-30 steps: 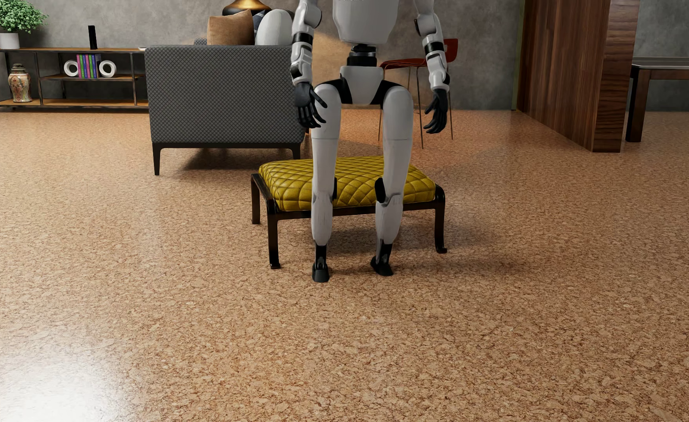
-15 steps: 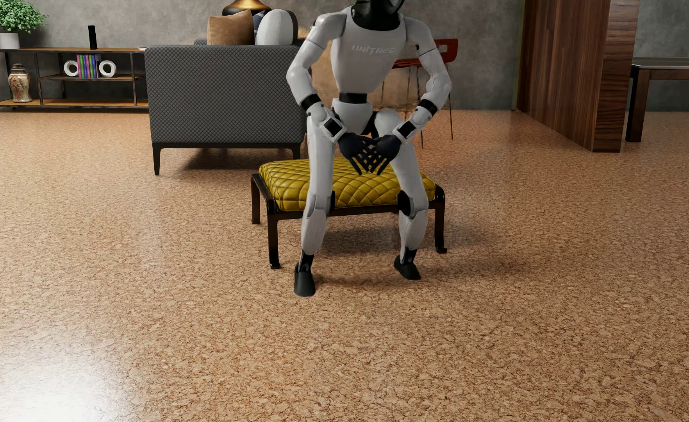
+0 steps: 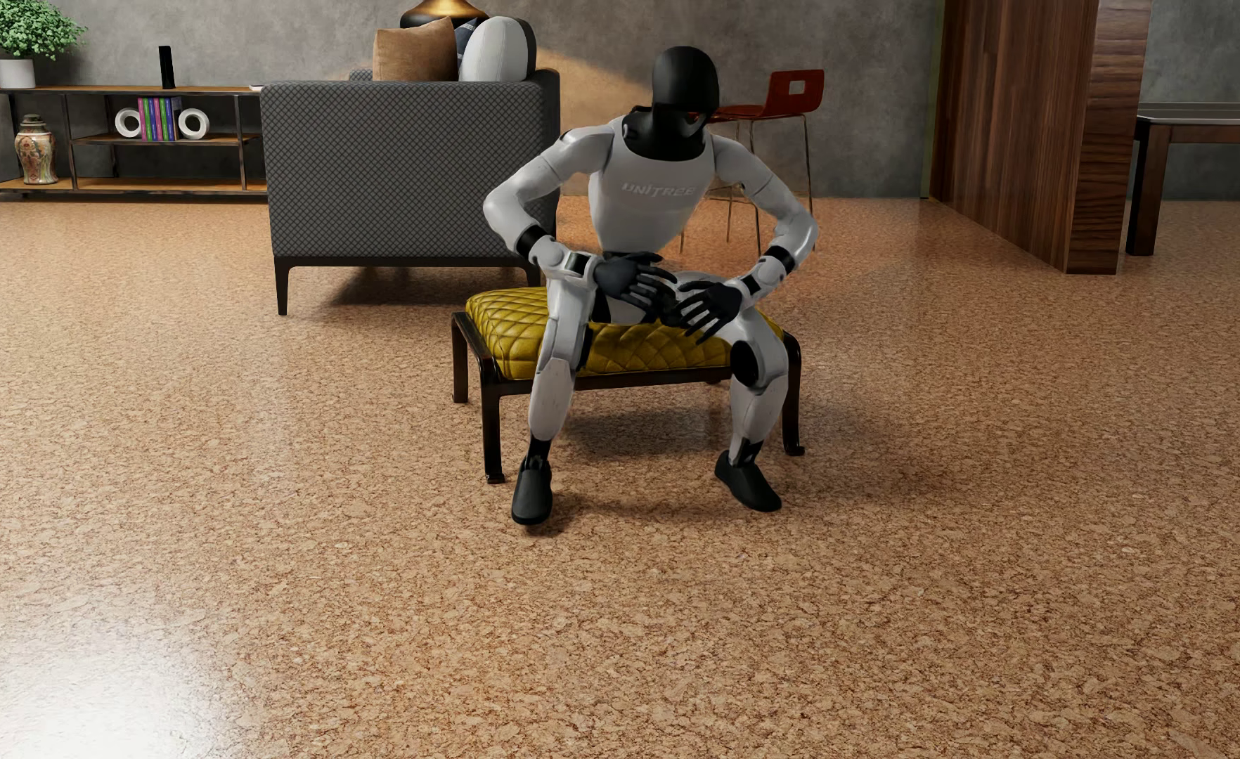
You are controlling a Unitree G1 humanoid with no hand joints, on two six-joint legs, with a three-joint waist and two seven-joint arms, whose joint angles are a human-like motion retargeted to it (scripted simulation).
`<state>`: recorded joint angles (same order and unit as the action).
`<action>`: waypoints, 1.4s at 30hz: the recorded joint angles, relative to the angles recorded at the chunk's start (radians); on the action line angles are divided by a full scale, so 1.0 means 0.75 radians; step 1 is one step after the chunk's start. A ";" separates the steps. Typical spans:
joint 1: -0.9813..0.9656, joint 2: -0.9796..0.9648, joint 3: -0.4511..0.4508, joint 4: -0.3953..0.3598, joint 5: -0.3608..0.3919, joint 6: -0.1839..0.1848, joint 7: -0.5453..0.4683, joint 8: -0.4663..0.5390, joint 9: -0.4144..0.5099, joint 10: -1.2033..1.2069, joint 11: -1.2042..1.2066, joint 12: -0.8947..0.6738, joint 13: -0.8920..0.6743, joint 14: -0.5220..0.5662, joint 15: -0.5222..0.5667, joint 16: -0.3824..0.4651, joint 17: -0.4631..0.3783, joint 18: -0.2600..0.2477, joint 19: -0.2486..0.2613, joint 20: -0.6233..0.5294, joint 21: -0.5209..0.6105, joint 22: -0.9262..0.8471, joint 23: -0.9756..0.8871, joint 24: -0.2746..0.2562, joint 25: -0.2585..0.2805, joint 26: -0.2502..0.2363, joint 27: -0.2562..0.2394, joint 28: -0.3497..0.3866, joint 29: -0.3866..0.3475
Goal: Take a seat on the chair
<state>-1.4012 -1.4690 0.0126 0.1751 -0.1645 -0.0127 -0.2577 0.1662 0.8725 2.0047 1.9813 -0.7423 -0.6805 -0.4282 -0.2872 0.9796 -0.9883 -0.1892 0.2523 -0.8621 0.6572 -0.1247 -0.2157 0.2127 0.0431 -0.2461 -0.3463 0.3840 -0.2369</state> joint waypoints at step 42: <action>0.623 0.607 -0.028 0.018 0.109 -0.052 0.078 -0.068 -0.435 -0.056 -0.060 0.962 0.869 0.127 0.125 -0.762 0.981 0.094 -0.164 0.743 -0.508 1.521 1.762 -0.013 -0.345 0.257 0.327 -0.706 0.518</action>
<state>-0.9342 -1.0135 -0.0081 0.1890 -0.0826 -0.0515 -0.1989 0.1149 0.5465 1.9625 1.9361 -0.0208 -0.0287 -0.3334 -0.1937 0.4082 -0.2527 -0.1188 0.1293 -0.3049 0.2764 1.0163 1.1059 0.2028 -0.2156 -0.0536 -0.1012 -0.1455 0.1517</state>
